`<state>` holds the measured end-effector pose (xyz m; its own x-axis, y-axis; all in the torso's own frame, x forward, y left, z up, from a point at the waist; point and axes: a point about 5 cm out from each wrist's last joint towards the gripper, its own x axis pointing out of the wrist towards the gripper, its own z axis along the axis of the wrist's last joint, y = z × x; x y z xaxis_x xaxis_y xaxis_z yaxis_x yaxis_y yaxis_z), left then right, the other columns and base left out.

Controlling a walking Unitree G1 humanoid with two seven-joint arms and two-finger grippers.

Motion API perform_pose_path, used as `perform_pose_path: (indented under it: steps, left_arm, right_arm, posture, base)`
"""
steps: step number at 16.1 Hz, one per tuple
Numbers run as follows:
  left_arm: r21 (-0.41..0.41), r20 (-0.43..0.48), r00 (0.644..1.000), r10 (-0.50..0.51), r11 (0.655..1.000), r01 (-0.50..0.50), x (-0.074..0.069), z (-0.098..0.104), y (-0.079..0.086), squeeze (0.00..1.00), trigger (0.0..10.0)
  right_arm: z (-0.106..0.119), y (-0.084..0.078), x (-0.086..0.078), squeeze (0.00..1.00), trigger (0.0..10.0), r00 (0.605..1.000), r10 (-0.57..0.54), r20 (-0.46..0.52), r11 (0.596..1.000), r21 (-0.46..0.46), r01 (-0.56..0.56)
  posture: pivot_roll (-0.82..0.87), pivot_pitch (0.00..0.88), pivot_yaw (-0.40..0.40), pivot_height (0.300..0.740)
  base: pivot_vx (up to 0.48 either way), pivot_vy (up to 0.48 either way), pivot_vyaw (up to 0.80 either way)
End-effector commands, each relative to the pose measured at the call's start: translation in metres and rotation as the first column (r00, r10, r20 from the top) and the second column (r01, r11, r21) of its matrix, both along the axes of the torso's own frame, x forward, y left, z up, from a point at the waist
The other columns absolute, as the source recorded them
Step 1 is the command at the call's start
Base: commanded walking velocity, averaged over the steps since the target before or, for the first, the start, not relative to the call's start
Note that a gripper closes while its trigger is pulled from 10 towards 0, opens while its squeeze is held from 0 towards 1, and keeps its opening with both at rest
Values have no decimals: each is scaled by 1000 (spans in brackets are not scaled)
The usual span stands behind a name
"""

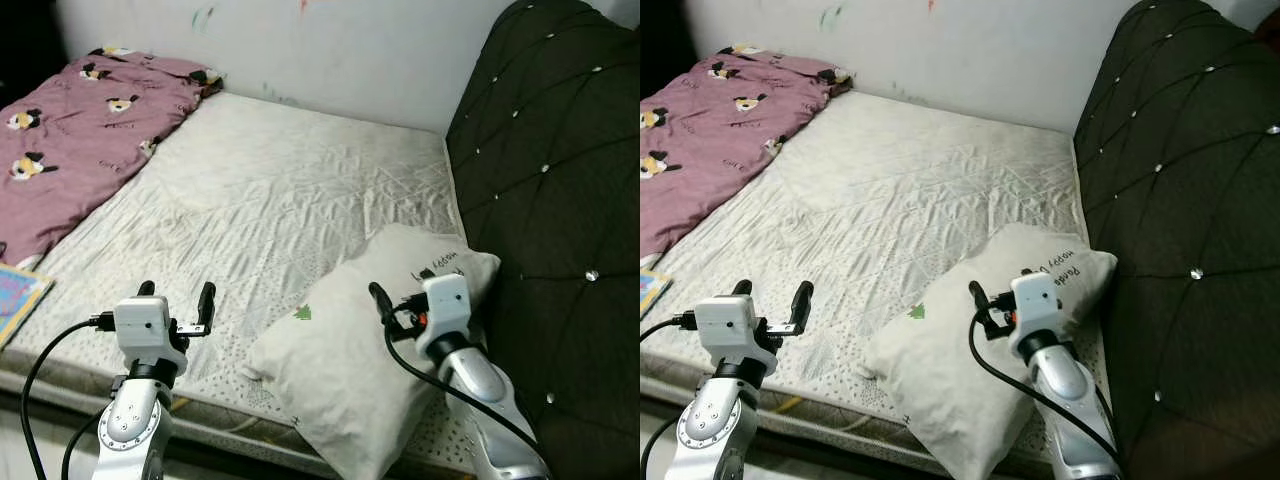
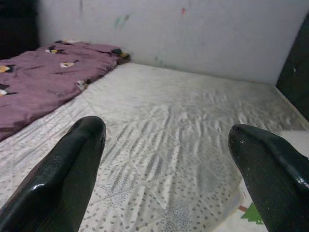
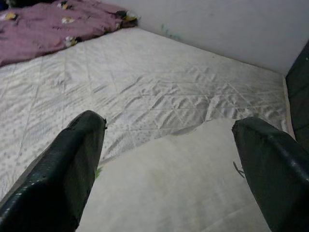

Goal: Clean up the room

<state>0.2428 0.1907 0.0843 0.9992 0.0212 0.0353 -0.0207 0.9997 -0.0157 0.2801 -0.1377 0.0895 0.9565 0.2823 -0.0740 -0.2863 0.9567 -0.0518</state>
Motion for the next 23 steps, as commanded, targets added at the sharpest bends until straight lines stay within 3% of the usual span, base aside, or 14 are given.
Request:
perform_pose_path:
  steps: [1,3,5,6,8,10,14,18,23]
  left_arm:
    - [-1,6,1000,-12,1000,12,2,1,-3,0,10000]
    - [4,12,999,38,999,-38,-2,3,4,0,10000]
    - [24,25,993,114,993,-114,-12,5,14,0,10000]
    - [45,31,979,203,978,-204,-21,7,23,0,10000]
    - [55,36,963,267,962,-268,-28,10,29,0,10000]
    - [55,31,963,269,961,-271,-31,11,30,0,10000]
    - [44,29,973,229,972,-230,-21,12,23,0,10000]
    - [39,22,975,219,975,-220,-21,12,20,0,10000]
    - [29,25,978,207,978,-208,-20,16,18,0,10000]
  right_arm:
    - [-2,-6,0,0,10000,1000,-26,-6,1000,-6,26]
    - [2,-11,3,0,10000,998,-65,26,997,-33,65]
    - [6,-26,0,0,10000,986,-163,40,986,-38,164]
    - [8,-42,-6,0,10000,966,-257,21,966,-10,258]
    - [12,-57,-13,0,10000,942,-332,44,942,-43,333]
    - [8,-69,-18,0,10000,918,-395,34,917,-52,397]
    - [8,-59,-10,0,10000,926,-378,11,925,-32,378]
    - [6,-55,-11,0,10000,934,-358,4,933,-37,358]
    - [13,-36,-7,0,10000,964,-262,35,964,-25,263]
  posture:
    - [14,0,-98,740]
    - [13,0,-89,740]
    - [16,0,-88,740]
    - [15,4,-85,740]
    - [11,13,-84,740]
    - [10,21,-81,740]
    - [9,19,-71,740]
    - [12,22,-75,740]
    - [12,73,-87,740]
  base:
    - [0,0,-800]
    - [0,0,0]
    - [0,0,0]
    - [0,0,0]
    - [0,0,0]
    - [0,0,0]
    - [0,0,-600]
    - [0,0,-800]
    - [0,0,0]
